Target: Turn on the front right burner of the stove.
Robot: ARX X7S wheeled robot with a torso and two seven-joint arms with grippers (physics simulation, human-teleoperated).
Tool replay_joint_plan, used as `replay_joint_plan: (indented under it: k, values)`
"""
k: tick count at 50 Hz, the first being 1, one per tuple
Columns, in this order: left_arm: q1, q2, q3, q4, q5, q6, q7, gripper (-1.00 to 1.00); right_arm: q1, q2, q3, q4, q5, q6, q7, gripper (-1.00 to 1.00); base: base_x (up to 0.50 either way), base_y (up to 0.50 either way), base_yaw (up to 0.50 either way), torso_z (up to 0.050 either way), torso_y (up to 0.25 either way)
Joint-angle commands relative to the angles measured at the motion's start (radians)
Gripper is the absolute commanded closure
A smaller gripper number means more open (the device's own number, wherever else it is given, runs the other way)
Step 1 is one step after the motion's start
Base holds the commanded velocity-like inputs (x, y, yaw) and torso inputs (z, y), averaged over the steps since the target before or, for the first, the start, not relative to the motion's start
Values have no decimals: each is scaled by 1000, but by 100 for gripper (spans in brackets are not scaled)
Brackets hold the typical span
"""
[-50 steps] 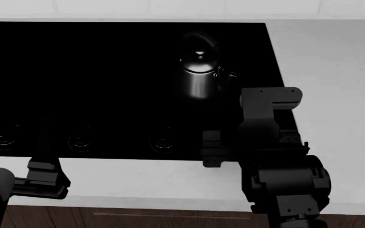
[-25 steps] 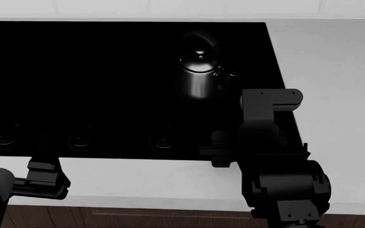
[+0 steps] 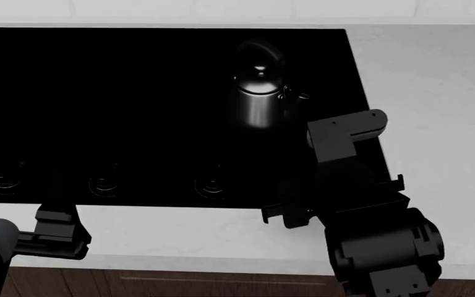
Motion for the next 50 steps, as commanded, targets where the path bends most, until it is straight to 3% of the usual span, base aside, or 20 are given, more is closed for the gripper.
replay_joint_plan:
  k: [1, 12, 40, 50]
  values:
    - [-1, -3, 2, 1, -3, -3, -6, -100, 23, 20, -120, 61, 5, -42, -142, 100, 0, 0, 0, 0, 0]
    - [-3, -5, 3, -1, -6, -3, -10, -100, 85, 42, -240, 79, -38, -31, -273, 100, -5, 0, -2, 1, 2]
    - [-9, -12, 10, -2, -9, -19, -28, -100, 270, -48, -464, 595, -202, -401, -542, 100, 4, 0, 2, 0, 1]
    - [-11, -13, 12, -7, -12, -21, -31, -100, 293, -64, -501, 623, -245, -397, -601, 100, 5, 0, 3, 0, 0]
